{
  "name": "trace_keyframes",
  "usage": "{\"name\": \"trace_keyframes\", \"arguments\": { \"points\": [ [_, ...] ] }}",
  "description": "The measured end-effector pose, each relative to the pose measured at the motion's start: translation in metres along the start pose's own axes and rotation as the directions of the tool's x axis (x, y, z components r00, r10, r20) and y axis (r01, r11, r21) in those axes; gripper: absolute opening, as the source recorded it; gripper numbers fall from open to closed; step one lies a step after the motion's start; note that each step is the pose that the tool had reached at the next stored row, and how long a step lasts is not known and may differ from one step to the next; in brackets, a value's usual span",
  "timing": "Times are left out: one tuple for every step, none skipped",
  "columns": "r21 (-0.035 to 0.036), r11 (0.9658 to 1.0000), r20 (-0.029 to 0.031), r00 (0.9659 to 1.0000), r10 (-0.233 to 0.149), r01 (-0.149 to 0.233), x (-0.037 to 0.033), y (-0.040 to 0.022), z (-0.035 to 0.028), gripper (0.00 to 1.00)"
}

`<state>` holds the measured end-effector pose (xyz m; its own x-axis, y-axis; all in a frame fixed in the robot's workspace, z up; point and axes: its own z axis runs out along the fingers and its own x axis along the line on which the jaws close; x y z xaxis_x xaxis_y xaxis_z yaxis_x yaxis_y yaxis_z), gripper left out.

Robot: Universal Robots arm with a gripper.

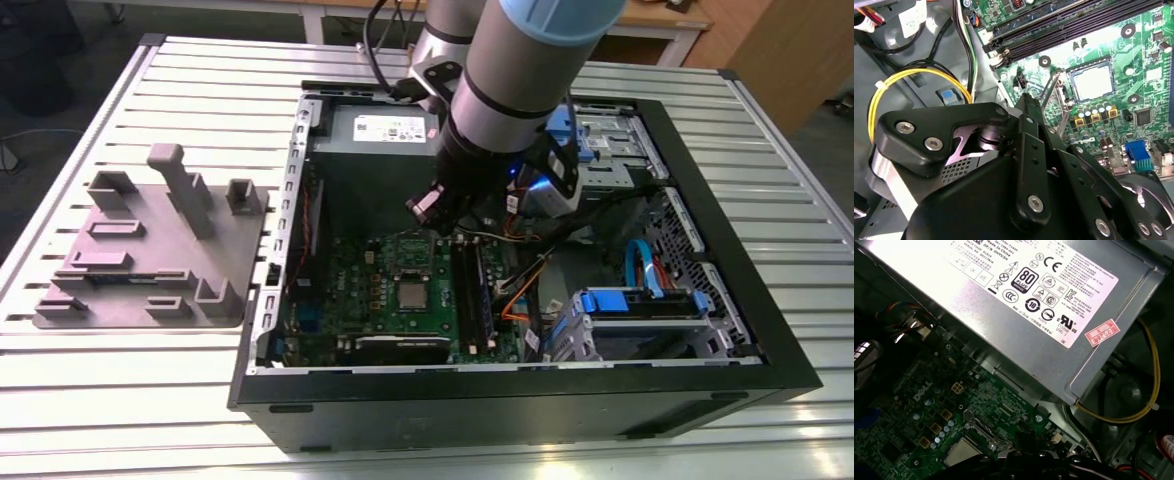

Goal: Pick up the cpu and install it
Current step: 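Close the cpu cover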

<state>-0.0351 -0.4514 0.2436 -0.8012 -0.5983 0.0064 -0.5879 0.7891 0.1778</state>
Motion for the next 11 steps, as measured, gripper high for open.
{"name": "trace_keyframes", "arguments": {
  "points": [
    [-0.0003, 1.0000, -0.0005, 1.0000, -0.004, 0.004, 0.0000, 0.0000, -0.0002, 0.11],
    [-0.0005, 1.0000, -0.0011, 1.0000, -0.009, 0.009, 0.0001, 0.0001, -0.0003, 0.11],
    [-0.0006, 0.9999, -0.0016, 0.9999, -0.013, 0.013, 0.0001, 0.0001, -0.0005, 0.11],
    [-0.0007, 0.9998, -0.0020, 0.9998, -0.018, 0.018, 0.0001, 0.0002, -0.0006, 0.11],
    [-0.0007, 0.9998, -0.0025, 0.9998, -0.022, 0.022, 0.0002, 0.0003, -0.0008, 0.11],
    [-0.0006, 0.9996, -0.0029, 0.9996, -0.027, 0.027, 0.0003, 0.0004, -0.0009, 0.11],
    [-0.0005, 0.9995, -0.0033, 0.9995, -0.031, 0.031, 0.0004, 0.0005, -0.0010, 0.11],
    [-0.0004, 0.9994, -0.0037, 0.9994, -0.036, 0.036, 0.0004, 0.0005, -0.0010, 0.11],
    [-0.0003, 0.9992, -0.0040, 0.9992, -0.040, 0.040, 0.0005, 0.0005, -0.0011, 0.11],
    [0.0000, 0.9991, -0.0044, 0.9991, -0.043, 0.043, 0.0006, 0.0006, -0.0012, 0.11],
    [0.0002, 0.9990, -0.0045, 0.9990, -0.046, 0.046, 0.0006, 0.0006, -0.0012, 0.11]
  ]
}}
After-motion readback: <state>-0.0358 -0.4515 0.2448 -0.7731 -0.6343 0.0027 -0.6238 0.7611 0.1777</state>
